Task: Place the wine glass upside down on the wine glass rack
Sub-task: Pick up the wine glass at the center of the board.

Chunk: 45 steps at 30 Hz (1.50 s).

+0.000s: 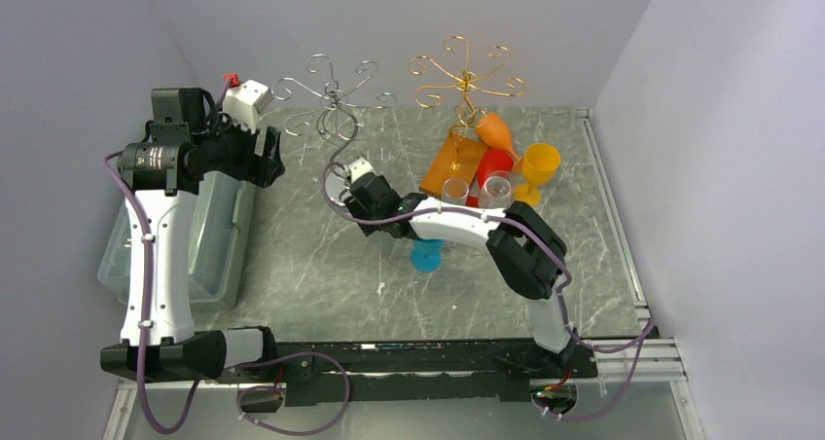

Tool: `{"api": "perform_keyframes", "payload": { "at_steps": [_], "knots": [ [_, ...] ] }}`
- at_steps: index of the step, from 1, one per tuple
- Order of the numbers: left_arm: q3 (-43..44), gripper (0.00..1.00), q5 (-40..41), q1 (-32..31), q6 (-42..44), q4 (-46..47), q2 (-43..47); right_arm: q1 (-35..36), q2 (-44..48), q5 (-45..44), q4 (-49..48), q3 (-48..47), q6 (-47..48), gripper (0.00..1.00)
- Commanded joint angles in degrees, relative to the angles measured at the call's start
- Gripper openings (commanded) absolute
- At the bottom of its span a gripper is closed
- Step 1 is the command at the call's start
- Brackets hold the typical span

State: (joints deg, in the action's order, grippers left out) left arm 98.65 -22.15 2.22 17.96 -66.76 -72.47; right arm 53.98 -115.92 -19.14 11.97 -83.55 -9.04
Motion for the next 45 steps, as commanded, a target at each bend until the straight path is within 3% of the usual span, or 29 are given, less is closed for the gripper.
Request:
{"api": "perform_keyframes", "payload": {
  "at_steps": [1,6,11,21,36,45],
  "knots": [
    [1.22,0.82,-0.35,0.05,0.94,-0.34,1.71,1.91,5.8,1.84,0.64,2.1,-0.87,0.61],
    [1.25,0.82,-0.22,0.05,1.04,-0.5,2.47,4.3,6.82,-2.19,5.35,-0.35,-5.55,0.65],
    [1.1,0.82,0.04,0.06,1.32,-0.88,2.56,10.84,1.74,-17.66,16.24,-6.48,-9.18,0.67],
    [1.79,0.82,0.58,-0.01,1.17,-1.16,2.51,14.91,-5.39,-32.8,26.24,-10.46,-13.53,0.59],
    [4.52,0.82,0.46,-0.01,1.42,-2.97,1.36,16.34,-11.93,-44.03,24.11,-15.81,-8.14,0.54],
    [4.44,0.82,0.84,-0.01,1.84,-3.02,1.3,16.29,-13.63,-50.41,23.32,-12.35,-6.16,0.35]
  ]
}}
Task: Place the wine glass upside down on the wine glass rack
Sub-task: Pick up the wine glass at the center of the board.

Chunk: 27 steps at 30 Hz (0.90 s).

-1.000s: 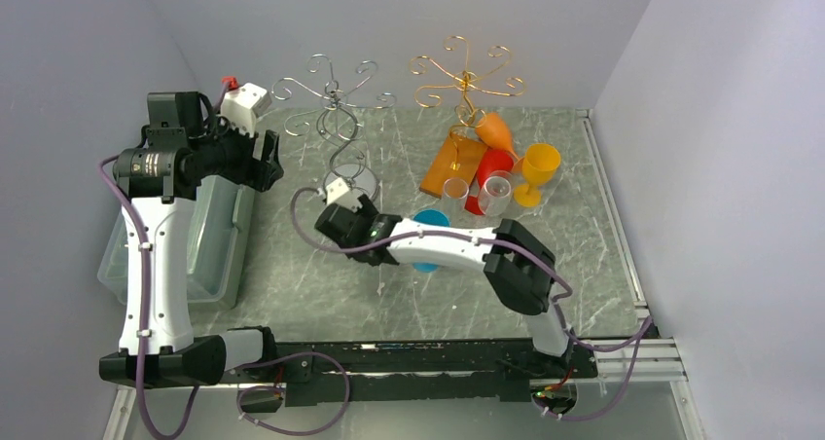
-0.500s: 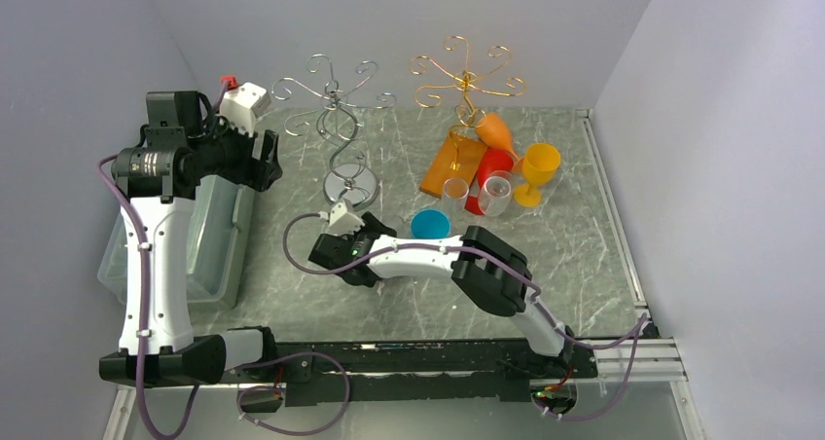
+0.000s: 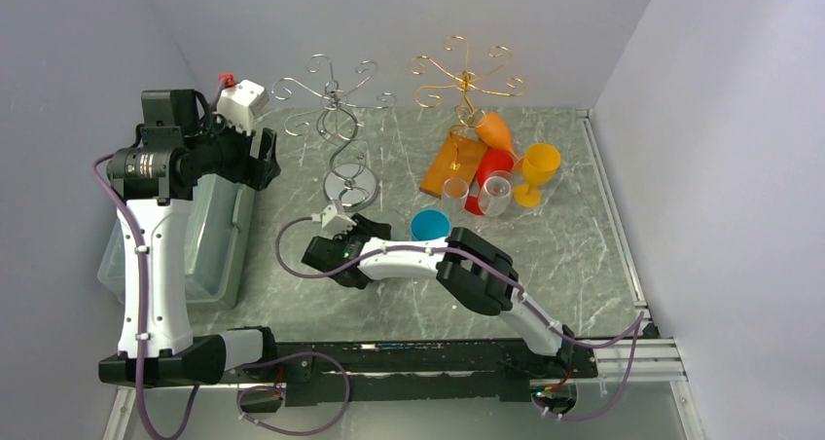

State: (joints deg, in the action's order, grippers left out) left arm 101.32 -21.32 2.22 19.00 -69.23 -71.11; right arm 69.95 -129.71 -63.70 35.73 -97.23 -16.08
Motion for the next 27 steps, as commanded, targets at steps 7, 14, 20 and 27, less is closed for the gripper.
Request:
{"api": "perform_keyframes", "payload": {
  "at_steps": [7,14,20,27],
  "knots": [
    [2.4,0.82,0.04,0.05,0.42,-0.83,-0.25,0.35,1.48,-8.18,-7.02,5.07,6.65,0.11],
    [4.46,0.83,0.87,-0.01,0.95,-2.35,0.13,1.6,8.6,-7.94,-19.57,12.28,15.54,0.0],
    [6.77,0.83,-3.24,0.07,0.64,-7.14,-1.18,7.27,23.23,2.22,-22.79,17.47,18.25,0.0],
    [-0.25,0.85,-8.08,0.02,3.73,-9.87,2.55,9.47,39.21,15.5,-21.49,21.5,12.54,0.0]
  ]
}}
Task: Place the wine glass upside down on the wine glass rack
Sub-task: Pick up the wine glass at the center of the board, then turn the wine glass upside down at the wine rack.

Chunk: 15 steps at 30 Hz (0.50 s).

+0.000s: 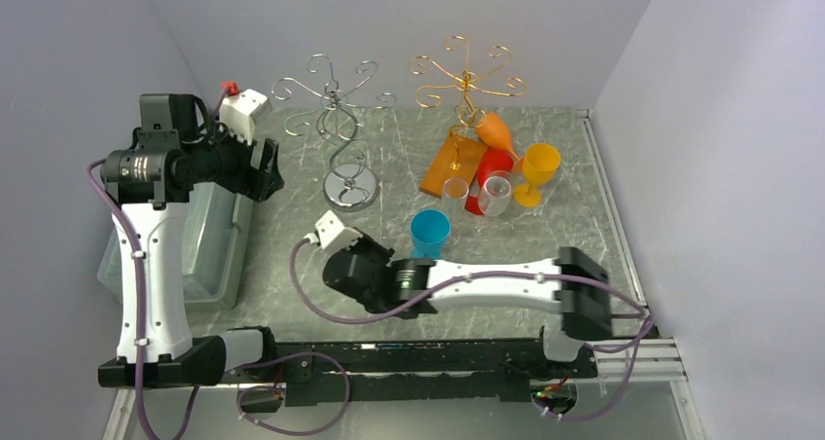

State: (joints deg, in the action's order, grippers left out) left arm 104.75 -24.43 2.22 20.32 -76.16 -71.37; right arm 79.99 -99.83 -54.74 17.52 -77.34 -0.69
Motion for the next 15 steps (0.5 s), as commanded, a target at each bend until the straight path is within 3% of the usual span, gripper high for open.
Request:
{"api": "perform_keyframes", "payload": {
  "at_steps": [1,8,15],
  "knots": [
    [-5.37,0.85,-5.85,0.05,2.82,-3.38,3.35,-0.47,11.39,8.0,-3.79,2.18,-2.96,0.0],
    [-12.55,0.98,-14.31,0.05,3.69,-5.17,4.79,-0.31,21.47,14.85,-8.96,3.65,-2.61,0.0],
    [-15.49,0.99,-22.65,0.04,3.99,-4.65,4.38,-0.31,26.41,19.39,-15.6,4.58,-4.42,0.0]
  ]
}}
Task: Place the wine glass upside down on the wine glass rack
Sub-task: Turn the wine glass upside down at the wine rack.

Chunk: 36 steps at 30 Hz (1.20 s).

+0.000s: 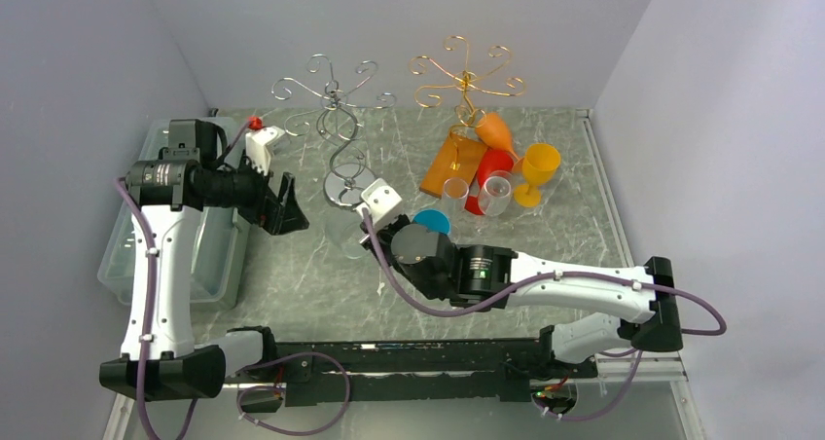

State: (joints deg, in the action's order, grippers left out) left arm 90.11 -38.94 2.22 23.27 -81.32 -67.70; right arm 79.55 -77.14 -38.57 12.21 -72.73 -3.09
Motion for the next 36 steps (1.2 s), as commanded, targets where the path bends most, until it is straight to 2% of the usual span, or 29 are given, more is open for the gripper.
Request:
{"api": "perform_keyframes", "payload": {
  "at_steps": [1,9,13,16,17,23,24,27,28,29,33,35,36],
  "knots": [
    [-1.2,0.99,-8.83,0.04,1.0,0.8,0.79,0.09,3.85,3.58,-11.0,-0.02,-2.37,0.0],
    [-1.08,0.96,-12.05,0.04,4.11,-0.13,2.04,0.08,5.05,6.05,-17.66,0.54,-4.85,0.0],
    [-0.54,0.86,-12.83,0.0,6.05,-1.67,1.64,0.04,5.75,7.72,-19.83,1.02,-5.98,0.0],
    [0.07,0.67,-14.08,0.05,6.99,-2.64,1.28,-0.22,6.28,9.46,-21.41,1.77,-7.78,0.0],
    [0.46,0.64,-14.69,0.0,7.65,-3.33,1.07,-0.26,6.3,10.13,-22.0,2.06,-8.45,0.0],
    [2.3,0.63,-16.24,-0.01,10.6,-5.27,0.82,-1.01,5.6,13.52,-24.95,2.93,-11.3,0.0],
    [2.51,0.57,-16.77,0.0,11.65,-5.9,0.82,-1.22,5.46,14.2,-25.58,3.08,-11.78,0.0],
    [3.61,0.17,-18.84,-0.02,17.21,-10.7,-0.07,-1.71,5.04,15.61,-27.49,3.7,-12.58,0.0],
    [4.07,0.08,-19.23,0.01,18.64,-11.79,-0.56,-1.82,4.76,15.82,-27.9,3.73,-12.59,0.0],
    [4.44,0.02,-19.17,-0.01,19.47,-12.6,-0.96,-1.97,4.45,15.95,-28.09,3.58,-12.56,0.0],
    [5.61,0.0,-16.85,0.02,20.38,-12.42,-1.99,-2.76,2.66,17.26,-27.1,2.19,-13.26,0.0],
    [6.03,0.0,-13.18,0.0,18.61,-9.36,-1.38,-2.97,2.23,17.69,-24.78,1.03,-13.57,0.0],
    [6.0,0.0,-11.46,0.0,17.75,-7.23,-0.74,-3.11,2.29,17.9,-23.82,0.75,-13.79,0.03]
  ]
}}
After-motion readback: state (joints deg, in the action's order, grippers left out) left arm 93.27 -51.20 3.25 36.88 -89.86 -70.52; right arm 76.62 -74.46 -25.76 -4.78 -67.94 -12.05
